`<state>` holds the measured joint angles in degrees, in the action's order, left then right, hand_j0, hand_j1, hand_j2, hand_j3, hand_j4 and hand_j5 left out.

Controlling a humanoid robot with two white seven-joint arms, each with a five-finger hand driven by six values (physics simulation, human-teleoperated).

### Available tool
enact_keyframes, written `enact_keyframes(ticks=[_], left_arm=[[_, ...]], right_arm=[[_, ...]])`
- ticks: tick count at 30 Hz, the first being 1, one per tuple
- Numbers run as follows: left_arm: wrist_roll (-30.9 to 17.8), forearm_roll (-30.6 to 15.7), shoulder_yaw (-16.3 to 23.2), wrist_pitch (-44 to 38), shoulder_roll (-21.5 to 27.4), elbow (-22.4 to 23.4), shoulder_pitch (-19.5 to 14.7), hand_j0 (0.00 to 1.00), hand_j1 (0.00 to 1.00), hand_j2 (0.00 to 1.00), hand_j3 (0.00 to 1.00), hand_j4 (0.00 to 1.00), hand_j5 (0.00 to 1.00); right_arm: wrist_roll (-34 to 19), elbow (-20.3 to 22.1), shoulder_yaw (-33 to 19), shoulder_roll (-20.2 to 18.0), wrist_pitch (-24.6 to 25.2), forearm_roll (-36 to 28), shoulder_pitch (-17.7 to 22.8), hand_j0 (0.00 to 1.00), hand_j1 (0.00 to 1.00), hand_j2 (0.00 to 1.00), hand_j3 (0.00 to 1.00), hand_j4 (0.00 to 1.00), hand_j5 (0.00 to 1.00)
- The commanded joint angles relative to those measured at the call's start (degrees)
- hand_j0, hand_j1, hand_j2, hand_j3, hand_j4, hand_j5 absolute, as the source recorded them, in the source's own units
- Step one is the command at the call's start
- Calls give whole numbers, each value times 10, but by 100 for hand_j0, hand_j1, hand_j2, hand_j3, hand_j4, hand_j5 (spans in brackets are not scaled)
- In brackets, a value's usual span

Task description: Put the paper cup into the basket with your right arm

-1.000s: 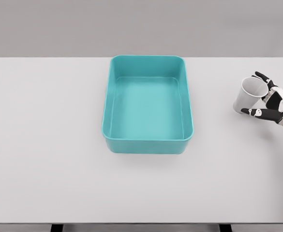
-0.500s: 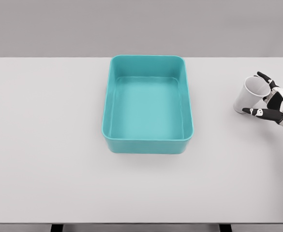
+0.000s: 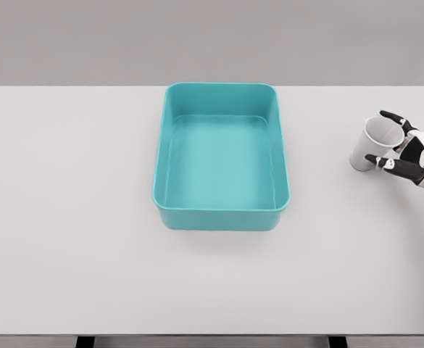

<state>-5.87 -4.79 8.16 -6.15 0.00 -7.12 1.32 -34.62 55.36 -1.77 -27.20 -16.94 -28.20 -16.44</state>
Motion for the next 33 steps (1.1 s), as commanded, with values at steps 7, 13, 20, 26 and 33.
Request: enact_keyframes(ticks=[7, 13, 20, 26, 33], left_arm=[[0, 0, 0, 0, 0, 0, 0, 100, 100, 100, 100, 100, 100], [0, 0, 0, 0, 0, 0, 0, 100, 100, 100, 100, 100, 100], [0, 0, 0, 0, 0, 0, 0, 100, 100, 100, 100, 100, 100], [0, 0, 0, 0, 0, 0, 0, 100, 100, 100, 100, 100, 100], [0, 0, 0, 0, 0, 0, 0, 100, 100, 100, 100, 100, 100]], right_arm=[[-4, 32, 6, -6, -5, 26, 0, 60, 60, 60, 60, 60, 60], [-4, 64, 5, -6, -5, 26, 1, 56, 56, 56, 56, 56, 56], [-4, 93, 5, 0, -5, 26, 1, 54, 54, 54, 54, 54, 54], [-4, 129, 8, 3, -1, 28, 1, 54, 54, 54, 54, 54, 54], [-4, 157, 22, 21, 0, 48, -18, 54, 54, 54, 54, 54, 54]])
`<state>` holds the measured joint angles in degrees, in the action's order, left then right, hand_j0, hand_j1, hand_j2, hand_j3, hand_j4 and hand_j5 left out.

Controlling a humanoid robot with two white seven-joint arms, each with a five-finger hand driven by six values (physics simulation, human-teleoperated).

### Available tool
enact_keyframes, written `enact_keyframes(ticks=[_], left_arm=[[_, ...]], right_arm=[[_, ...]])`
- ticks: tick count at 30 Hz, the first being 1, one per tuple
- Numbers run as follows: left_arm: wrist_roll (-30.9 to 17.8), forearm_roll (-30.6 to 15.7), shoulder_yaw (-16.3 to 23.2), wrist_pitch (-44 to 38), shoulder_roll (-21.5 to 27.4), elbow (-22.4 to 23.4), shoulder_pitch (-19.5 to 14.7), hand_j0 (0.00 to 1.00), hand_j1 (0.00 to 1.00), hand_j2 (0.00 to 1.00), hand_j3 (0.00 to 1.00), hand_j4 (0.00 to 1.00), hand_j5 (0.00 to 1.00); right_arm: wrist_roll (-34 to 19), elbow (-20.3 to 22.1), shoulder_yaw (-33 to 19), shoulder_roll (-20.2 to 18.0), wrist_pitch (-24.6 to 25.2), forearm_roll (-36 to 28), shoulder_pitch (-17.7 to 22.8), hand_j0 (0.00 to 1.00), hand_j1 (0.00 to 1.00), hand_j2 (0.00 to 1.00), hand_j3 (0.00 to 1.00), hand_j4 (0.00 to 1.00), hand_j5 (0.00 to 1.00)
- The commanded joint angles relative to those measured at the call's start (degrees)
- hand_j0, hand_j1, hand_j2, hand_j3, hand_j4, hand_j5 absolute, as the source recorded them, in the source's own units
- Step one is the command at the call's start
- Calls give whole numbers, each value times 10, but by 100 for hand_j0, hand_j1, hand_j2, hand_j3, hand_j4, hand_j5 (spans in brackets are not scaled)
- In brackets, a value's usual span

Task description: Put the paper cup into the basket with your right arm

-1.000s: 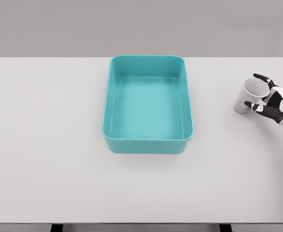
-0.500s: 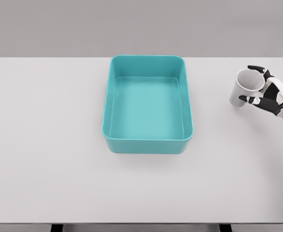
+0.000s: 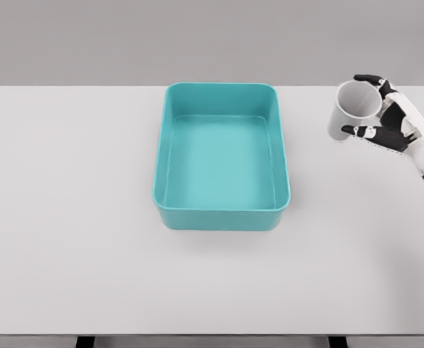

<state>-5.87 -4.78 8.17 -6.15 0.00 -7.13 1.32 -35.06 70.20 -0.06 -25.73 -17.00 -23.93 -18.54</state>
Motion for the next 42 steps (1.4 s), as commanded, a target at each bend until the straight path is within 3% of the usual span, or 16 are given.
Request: enact_keyframes(ticks=[1, 16, 24, 31, 42], left_arm=[[0, -1, 0, 0, 0, 0, 0, 100, 100, 100, 100, 100, 100], [0, 0, 0, 0, 0, 0, 0, 100, 100, 100, 100, 100, 100], [0, 0, 0, 0, 0, 0, 0, 100, 100, 100, 100, 100, 100], [0, -1, 0, 0, 0, 0, 0, 100, 100, 100, 100, 100, 100], [0, -1, 0, 0, 0, 0, 0, 100, 100, 100, 100, 100, 100]], right_arm=[[1, 7, 8, 12, 1, 7, 0, 54, 54, 54, 54, 54, 54], [1, 7, 34, 65, -5, 61, -62, 54, 54, 54, 54, 54, 54], [1, 7, 54, 103, -17, 158, -95, 54, 54, 54, 54, 54, 54], [1, 9, 71, 121, -64, 248, -111, 54, 54, 54, 54, 54, 54], [1, 15, 123, 118, -104, 351, -139, 54, 54, 54, 54, 54, 54]])
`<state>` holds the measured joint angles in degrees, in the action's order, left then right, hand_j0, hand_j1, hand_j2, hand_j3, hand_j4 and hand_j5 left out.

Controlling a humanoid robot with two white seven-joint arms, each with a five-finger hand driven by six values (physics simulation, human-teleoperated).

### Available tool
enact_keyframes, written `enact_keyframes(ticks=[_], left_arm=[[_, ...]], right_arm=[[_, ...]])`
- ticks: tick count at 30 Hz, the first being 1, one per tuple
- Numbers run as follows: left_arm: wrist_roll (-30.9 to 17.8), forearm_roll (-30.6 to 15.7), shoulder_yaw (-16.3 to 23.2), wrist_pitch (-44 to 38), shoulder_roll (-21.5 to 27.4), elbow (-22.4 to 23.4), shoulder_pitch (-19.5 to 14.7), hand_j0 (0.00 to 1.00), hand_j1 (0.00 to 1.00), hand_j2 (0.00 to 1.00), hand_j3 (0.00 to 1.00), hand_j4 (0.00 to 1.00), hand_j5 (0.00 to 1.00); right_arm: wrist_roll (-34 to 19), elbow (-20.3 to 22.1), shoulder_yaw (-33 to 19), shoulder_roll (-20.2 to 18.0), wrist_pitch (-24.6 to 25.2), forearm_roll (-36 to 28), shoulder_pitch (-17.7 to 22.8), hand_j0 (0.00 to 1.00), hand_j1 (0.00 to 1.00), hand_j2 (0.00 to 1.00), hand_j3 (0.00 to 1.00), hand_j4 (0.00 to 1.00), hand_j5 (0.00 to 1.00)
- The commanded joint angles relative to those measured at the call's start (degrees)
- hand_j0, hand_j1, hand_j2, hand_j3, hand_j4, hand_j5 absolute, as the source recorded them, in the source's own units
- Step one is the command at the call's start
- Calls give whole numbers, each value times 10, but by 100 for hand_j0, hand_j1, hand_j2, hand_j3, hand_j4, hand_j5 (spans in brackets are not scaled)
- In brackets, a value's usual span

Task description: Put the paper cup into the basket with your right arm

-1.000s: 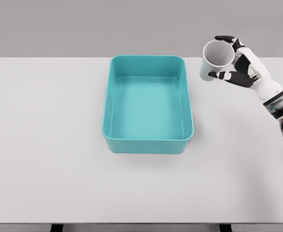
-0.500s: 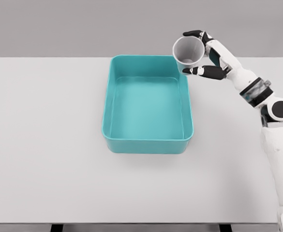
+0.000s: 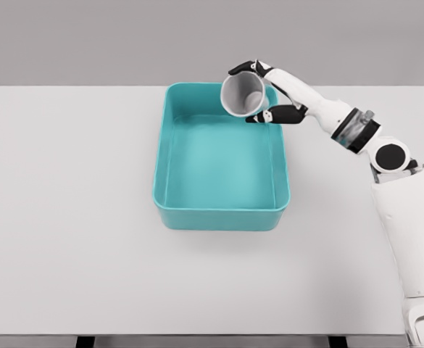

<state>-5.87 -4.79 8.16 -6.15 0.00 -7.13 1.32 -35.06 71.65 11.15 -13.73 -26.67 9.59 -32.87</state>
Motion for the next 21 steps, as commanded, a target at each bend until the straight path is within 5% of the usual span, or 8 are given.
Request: enact_keyframes(ticks=[1, 13, 16, 21], left_arm=[[0, 0, 0, 0, 0, 0, 0, 100, 100, 100, 100, 100, 100], [0, 0, 0, 0, 0, 0, 0, 100, 100, 100, 100, 100, 100], [0, 0, 0, 0, 0, 0, 0, 100, 100, 100, 100, 100, 100], [0, 0, 0, 0, 0, 0, 0, 100, 100, 100, 100, 100, 100]], right_arm=[[1, 2, 19, -2, -8, 25, -3, 54, 54, 54, 54, 54, 54], [1, 24, 108, -17, -8, 108, -51, 55, 55, 55, 55, 55, 55], [1, 37, 119, -22, -7, 128, -55, 90, 90, 90, 90, 90, 90], [1, 60, 121, -42, -5, 129, -55, 92, 92, 92, 92, 92, 92]])
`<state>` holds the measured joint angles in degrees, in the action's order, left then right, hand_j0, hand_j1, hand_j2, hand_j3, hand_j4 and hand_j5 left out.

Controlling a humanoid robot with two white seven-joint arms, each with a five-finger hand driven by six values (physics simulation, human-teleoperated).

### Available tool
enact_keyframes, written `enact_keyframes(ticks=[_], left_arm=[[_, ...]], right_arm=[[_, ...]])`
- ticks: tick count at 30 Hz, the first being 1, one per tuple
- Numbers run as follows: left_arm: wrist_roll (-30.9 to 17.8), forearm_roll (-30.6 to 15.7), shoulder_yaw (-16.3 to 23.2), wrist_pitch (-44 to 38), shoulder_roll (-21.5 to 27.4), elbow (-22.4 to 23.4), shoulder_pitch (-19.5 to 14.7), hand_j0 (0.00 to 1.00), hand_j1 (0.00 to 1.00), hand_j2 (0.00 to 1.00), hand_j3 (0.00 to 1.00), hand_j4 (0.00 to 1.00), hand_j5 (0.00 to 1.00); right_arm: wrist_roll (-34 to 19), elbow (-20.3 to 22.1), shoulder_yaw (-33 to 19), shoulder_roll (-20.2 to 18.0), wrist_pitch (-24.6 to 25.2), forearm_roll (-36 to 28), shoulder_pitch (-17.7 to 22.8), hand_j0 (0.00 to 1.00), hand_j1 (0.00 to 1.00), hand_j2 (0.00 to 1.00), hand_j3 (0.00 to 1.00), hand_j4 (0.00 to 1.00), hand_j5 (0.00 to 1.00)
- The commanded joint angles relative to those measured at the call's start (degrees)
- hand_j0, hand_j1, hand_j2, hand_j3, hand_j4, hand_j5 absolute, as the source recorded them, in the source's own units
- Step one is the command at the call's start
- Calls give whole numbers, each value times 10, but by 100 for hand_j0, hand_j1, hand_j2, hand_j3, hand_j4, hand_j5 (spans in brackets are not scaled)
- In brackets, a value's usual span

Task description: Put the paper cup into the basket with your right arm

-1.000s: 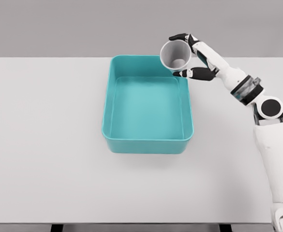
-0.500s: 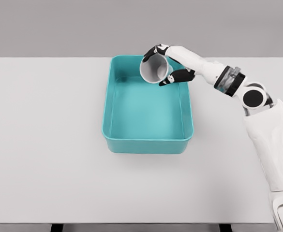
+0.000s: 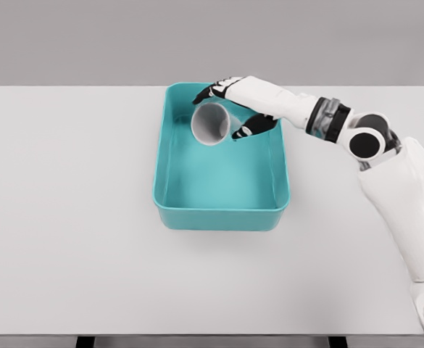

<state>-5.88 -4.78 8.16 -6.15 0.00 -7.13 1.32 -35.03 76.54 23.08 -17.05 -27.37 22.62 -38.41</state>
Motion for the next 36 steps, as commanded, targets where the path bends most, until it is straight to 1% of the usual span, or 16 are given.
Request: enact_keyframes(ticks=[1, 2, 13, 14, 15, 16, 17, 18, 19, 21, 23, 25, 26, 28, 36], left_arm=[[0, -1, 0, 0, 0, 0, 0, 100, 100, 100, 100, 100, 100], [0, 0, 0, 0, 0, 0, 0, 100, 100, 100, 100, 100, 100], [0, 0, 0, 0, 0, 0, 0, 100, 100, 100, 100, 100, 100], [0, -1, 0, 0, 0, 0, 0, 100, 100, 100, 100, 100, 100], [3, 2, 2, 1, 0, -1, 0, 100, 100, 100, 100, 100, 100], [2, 0, 1, 1, 0, -1, -4, 100, 100, 100, 100, 100, 100], [2, 1, 1, 0, 0, -1, -4, 100, 100, 100, 100, 100, 100], [2, 2, -1, 0, 0, -1, -1, 100, 100, 100, 100, 100, 100], [2, 2, -1, 0, 0, 0, 1, 100, 100, 100, 100, 100, 100], [2, 1, 1, 0, 0, -1, 0, 100, 100, 100, 100, 100, 100], [2, 2, -1, 0, 0, -1, 0, 100, 100, 100, 100, 100, 100], [2, 1, 1, 0, 0, -1, 0, 100, 100, 100, 100, 100, 100], [2, 1, 0, 0, 0, 0, 0, 100, 100, 100, 100, 100, 100], [2, 1, 0, 0, 0, -1, 0, 100, 100, 100, 100, 100, 100], [2, 2, 0, 1, 0, -1, 0, 100, 100, 100, 100, 100, 100]], right_arm=[[0, 11, 2, -12, 2, -1, 0, 92, 92, 92, 92, 92, 92], [0, 11, 2, -16, 2, -1, 0, 98, 98, 98, 98, 98, 98], [0, 19, 0, -21, 7, -4, 0, 99, 99, 99, 99, 99, 99], [0, 19, -3, -21, 7, -11, 2, 99, 99, 99, 99, 99, 99], [0, 17, -12, -24, 8, -36, 4, 99, 99, 99, 99, 99, 99], [0, 18, -32, -33, 12, -93, 11, 100, 100, 100, 100, 100, 100], [0, 19, -44, -51, 12, -138, 18, 100, 100, 100, 100, 100, 100], [0, 29, -61, -69, 10, -194, 33, 100, 100, 100, 100, 100, 100], [0, 44, -75, -82, 10, -228, 46, 100, 100, 100, 100, 100, 100], [0, 88, -99, -115, 13, -305, 84, 100, 100, 100, 100, 100, 100], [0, 126, -130, -156, 12, -360, 135, 100, 100, 100, 100, 100, 100], [0, 159, -168, -194, 12, -379, 184, 100, 100, 100, 100, 100, 100], [0, 165, -182, -204, 12, -386, 202, 100, 100, 100, 100, 100, 100], [0, 165, -202, -206, 12, -390, 225, 100, 100, 100, 100, 100, 100], [0, 165, -203, -206, 12, -390, 229, 100, 100, 100, 100, 100, 100]])
